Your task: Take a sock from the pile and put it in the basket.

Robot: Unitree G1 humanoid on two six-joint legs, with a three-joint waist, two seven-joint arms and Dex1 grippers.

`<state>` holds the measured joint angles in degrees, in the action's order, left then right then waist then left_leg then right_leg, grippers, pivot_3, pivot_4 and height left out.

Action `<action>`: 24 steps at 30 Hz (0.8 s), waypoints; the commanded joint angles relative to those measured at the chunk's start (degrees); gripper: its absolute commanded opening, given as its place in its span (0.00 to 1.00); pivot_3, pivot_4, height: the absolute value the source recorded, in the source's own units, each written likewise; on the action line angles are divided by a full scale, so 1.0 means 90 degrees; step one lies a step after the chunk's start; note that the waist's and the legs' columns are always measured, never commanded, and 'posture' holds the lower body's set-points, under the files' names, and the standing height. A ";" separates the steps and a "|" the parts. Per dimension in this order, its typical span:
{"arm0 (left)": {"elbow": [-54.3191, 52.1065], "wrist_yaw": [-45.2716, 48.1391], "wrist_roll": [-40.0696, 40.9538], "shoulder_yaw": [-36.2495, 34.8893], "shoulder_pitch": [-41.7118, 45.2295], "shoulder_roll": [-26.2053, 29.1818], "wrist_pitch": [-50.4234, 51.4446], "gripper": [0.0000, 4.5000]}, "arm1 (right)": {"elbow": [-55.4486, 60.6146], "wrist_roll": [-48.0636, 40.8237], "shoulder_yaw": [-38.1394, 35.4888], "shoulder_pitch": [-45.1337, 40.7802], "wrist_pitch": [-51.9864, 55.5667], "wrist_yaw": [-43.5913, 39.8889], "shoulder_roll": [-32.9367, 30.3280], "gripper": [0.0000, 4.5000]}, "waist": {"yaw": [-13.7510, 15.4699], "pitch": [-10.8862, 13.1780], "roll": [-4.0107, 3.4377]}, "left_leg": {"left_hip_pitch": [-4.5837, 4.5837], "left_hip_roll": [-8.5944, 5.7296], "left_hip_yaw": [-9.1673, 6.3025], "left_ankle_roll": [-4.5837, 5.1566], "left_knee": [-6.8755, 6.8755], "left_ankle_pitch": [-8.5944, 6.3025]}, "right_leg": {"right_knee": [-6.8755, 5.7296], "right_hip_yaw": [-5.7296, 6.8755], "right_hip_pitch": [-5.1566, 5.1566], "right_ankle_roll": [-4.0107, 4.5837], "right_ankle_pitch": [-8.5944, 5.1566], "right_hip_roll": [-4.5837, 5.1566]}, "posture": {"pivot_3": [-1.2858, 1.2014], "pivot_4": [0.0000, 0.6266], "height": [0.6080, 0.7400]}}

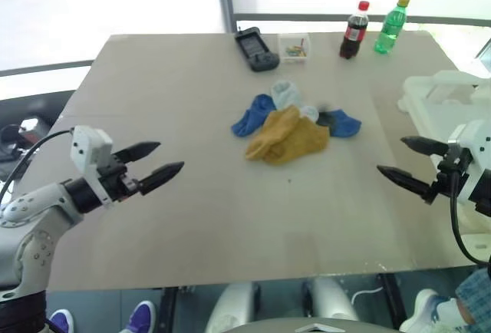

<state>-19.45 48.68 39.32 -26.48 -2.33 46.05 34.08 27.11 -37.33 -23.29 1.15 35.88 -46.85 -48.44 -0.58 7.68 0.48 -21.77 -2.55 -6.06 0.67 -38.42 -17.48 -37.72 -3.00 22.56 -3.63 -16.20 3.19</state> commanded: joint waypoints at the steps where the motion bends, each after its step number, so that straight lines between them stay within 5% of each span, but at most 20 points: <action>1: -0.0843 -0.0344 -0.0198 0.0467 0.0205 0.0264 0.0281 0.97 | 0.0222 -0.0141 0.0030 -0.0190 -0.0057 0.0049 0.0054 1.00 | 0.0004 0.0000 0.0001 | 0.0000 0.0000 0.0000 0.0000 0.0000 0.0000 | 0.0000 0.0000 0.0000 0.0000 0.0000 0.0000 | 0.52 0.24 1.00; 6: -0.0895 -0.1071 -0.0923 0.1838 0.1338 0.0023 0.0466 0.97 | 0.0325 -0.0216 0.0345 -0.0428 -0.0113 0.0000 0.0163 1.00 | 0.0036 0.0000 0.0001 | 0.0002 -0.0004 -0.0001 0.0001 -0.0003 0.0000 | -0.0010 0.0006 0.0000 -0.0001 0.0000 -0.0001 | 0.52 0.24 1.00; 11: -0.0524 -0.1984 -0.2789 0.3732 0.2320 -0.0363 0.0246 0.97 | 0.0429 -0.0204 0.0526 -0.0624 -0.0316 -0.0034 0.0324 1.00 | 0.0031 0.0001 0.0004 | 0.0002 -0.0012 0.0005 0.0000 -0.0006 0.0002 | -0.0015 0.0018 0.0001 -0.0001 0.0001 -0.0005 | 0.52 0.24 1.00; 24: 0.0625 -0.2522 -0.4237 0.5123 0.3405 -0.1726 0.0437 0.97 | 0.0765 -0.0330 0.0539 -0.0551 -0.0187 0.0275 0.0461 1.00 | 0.0045 0.0007 0.0014 | -0.0011 -0.0014 0.0009 0.0005 -0.0029 0.0005 | -0.0025 0.0019 0.0009 -0.0003 0.0001 -0.0012 | 0.52 0.24 1.00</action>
<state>-14.46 27.21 3.53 19.23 26.79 31.12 39.12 31.78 -39.50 -17.32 -3.79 34.59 -45.07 -44.53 -0.17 7.74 0.61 -21.87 -2.69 -5.98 0.71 -38.70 -17.44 -37.95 -2.82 22.64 -3.66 -16.19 3.08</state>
